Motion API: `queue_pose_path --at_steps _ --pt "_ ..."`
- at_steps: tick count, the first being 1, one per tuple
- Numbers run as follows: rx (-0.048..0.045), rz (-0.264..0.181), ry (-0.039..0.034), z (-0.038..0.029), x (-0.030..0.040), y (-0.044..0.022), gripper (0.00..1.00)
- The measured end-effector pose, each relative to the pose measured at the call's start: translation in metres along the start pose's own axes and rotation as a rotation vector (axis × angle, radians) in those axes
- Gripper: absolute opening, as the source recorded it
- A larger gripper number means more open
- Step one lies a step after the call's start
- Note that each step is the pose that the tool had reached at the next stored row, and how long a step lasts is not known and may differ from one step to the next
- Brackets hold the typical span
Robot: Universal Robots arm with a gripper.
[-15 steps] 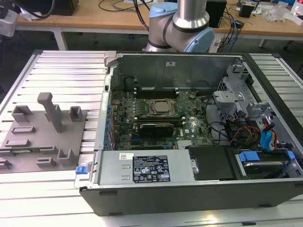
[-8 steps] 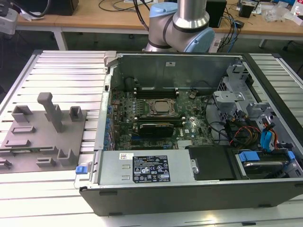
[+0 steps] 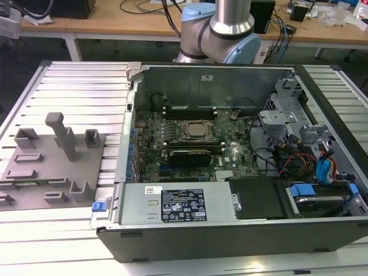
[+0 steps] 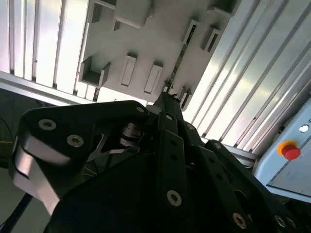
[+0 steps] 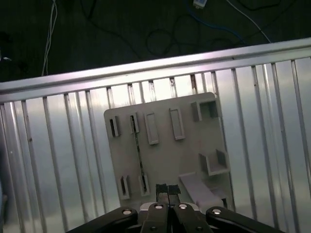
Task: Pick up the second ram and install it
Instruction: 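Pick up the second ram and move it above second insertion slot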
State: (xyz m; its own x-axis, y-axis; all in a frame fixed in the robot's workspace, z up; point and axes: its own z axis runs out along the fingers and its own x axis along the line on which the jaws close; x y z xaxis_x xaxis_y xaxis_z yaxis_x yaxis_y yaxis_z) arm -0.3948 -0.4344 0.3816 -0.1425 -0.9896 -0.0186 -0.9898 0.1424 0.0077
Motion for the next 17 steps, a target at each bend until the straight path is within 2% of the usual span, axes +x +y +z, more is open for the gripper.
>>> queue_pose_path --at_steps 17 --pt "-0.0033 -0.179 0.0014 0.0000 0.0000 0.0000 0.11"
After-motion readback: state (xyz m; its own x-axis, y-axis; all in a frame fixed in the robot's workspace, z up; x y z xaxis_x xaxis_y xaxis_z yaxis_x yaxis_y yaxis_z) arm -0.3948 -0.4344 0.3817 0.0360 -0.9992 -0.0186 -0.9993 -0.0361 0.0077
